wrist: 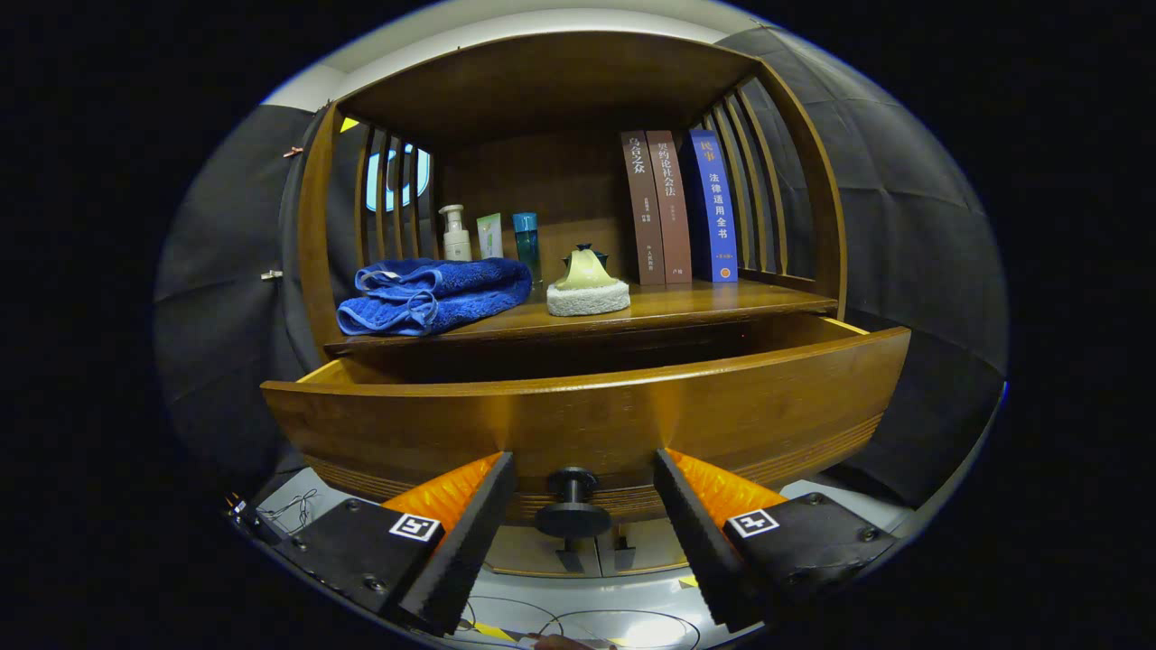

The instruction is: Pull open the drawer, take out the items inside it, and place them on the countertop above the cabinet.

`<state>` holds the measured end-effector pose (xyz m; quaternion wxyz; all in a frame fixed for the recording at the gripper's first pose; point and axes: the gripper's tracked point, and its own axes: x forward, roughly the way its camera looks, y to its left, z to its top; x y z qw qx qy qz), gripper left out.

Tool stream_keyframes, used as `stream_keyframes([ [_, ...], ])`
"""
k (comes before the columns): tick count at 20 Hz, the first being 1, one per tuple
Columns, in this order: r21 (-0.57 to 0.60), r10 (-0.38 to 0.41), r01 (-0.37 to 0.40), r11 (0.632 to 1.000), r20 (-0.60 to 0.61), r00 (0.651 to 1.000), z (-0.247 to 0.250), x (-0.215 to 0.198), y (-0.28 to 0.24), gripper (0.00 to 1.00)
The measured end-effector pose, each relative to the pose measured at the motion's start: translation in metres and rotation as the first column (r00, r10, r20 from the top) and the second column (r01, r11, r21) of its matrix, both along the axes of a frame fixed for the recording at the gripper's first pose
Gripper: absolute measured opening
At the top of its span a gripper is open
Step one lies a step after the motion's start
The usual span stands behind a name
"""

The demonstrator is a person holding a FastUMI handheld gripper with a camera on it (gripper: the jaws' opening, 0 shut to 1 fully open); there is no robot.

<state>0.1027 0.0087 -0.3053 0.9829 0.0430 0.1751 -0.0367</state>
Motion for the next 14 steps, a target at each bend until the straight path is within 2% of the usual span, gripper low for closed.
stream_keyframes([
  [14, 0.001, 0.000, 0.000, 1.000, 0.010, 1.000, -0.009, 0.062, -0.005, 1.00],
])
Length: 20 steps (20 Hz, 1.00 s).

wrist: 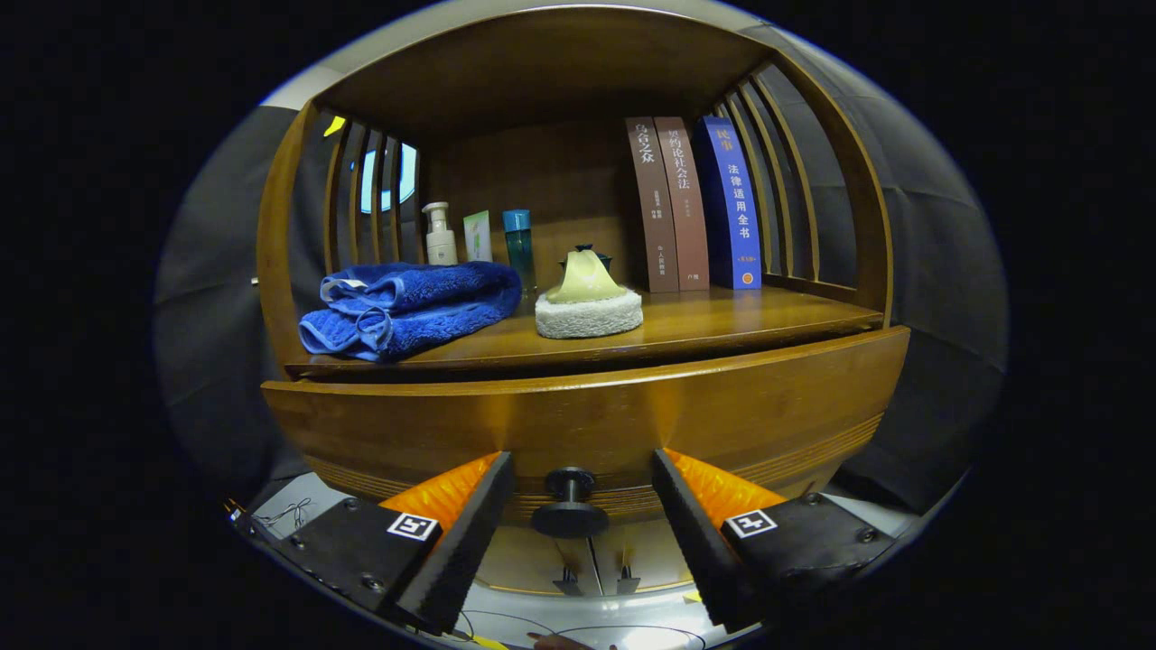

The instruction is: Pull open the drawer, take out the items inside it, and place them on the countertop above the cabinet.

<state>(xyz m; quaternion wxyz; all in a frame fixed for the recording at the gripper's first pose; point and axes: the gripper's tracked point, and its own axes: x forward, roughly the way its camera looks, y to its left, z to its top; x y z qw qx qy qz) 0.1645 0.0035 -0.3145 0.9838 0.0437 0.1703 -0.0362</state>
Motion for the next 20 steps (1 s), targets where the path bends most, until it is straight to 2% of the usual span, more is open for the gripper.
stream_keyframes([
  [7, -0.012, -0.006, 0.006, 1.000, -0.008, 1.000, -0.002, 0.017, -0.001, 0.99],
  [15, -0.027, -0.009, 0.009, 1.000, -0.002, 1.000, -0.003, 0.016, -0.001, 0.99],
  [20, -0.025, 0.015, -0.015, 1.000, 0.000, 1.000, 0.006, 0.013, 0.001, 1.00],
])
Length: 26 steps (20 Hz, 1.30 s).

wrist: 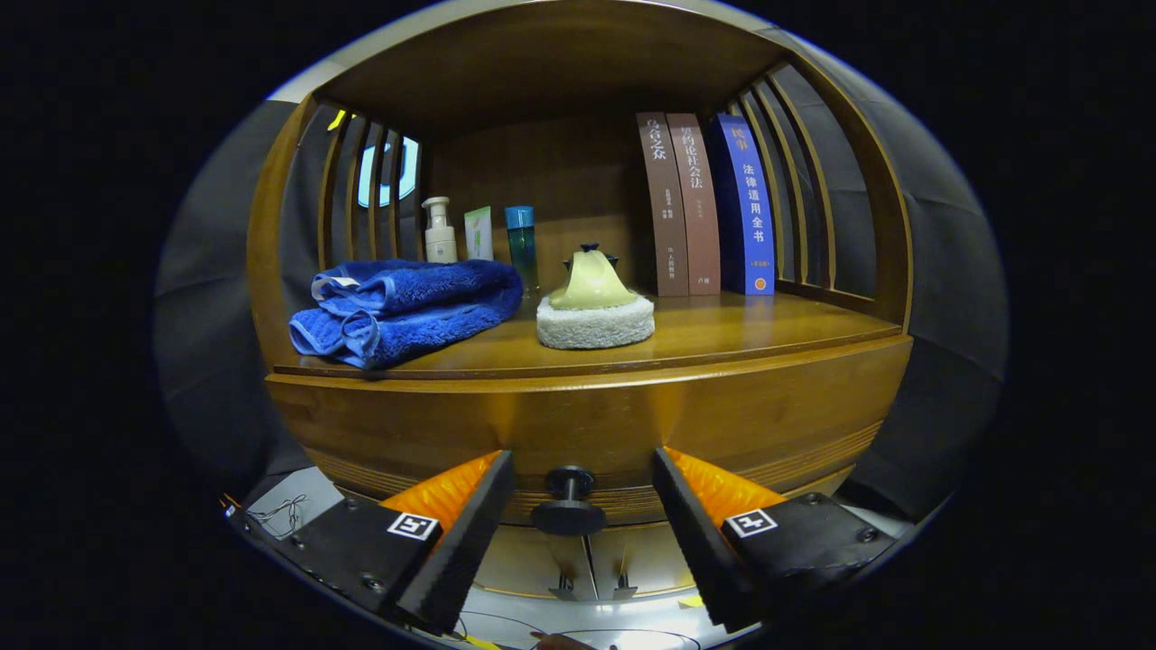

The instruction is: Pull open the drawer, take out the items inside it, and place them on the countertop above the cabinet.

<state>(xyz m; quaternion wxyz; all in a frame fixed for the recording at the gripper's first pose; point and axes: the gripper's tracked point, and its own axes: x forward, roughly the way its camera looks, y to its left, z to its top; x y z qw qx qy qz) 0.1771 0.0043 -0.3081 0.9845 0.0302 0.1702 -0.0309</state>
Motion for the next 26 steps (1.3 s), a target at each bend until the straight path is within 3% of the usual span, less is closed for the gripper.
stream_keyframes([
  [7, -0.017, 0.010, -0.008, 1.000, 0.104, 0.995, 0.077, -0.017, 0.004, 1.00],
  [15, -0.050, 0.039, -0.029, 0.998, 0.224, 0.974, 0.173, -0.063, 0.010, 1.00],
  [26, -0.048, 0.049, -0.038, 0.998, 0.253, 0.966, 0.258, -0.146, 0.028, 0.99],
])
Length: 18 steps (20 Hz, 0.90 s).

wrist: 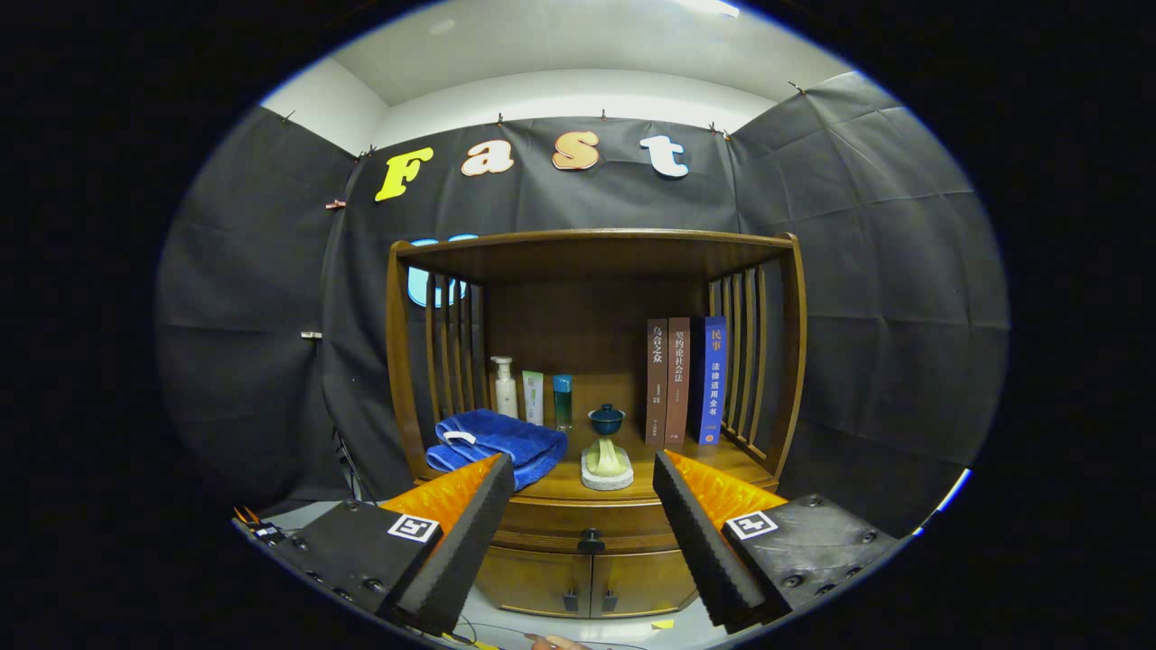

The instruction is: Pull open the drawer, take out the items inside it, and place them on the countertop above the cabinet.

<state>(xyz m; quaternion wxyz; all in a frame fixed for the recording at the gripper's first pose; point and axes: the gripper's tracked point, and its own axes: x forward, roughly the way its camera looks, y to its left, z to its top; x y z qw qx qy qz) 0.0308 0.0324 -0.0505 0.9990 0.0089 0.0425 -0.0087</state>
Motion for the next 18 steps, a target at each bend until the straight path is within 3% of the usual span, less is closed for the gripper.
stream_keyframes([
  [7, -0.032, 0.001, 0.000, 0.999, 0.030, 1.000, 0.041, -0.025, 0.003, 0.99],
  [18, -0.023, 0.037, -0.037, 0.999, 0.015, 0.999, 0.041, -0.027, 0.009, 0.99],
])
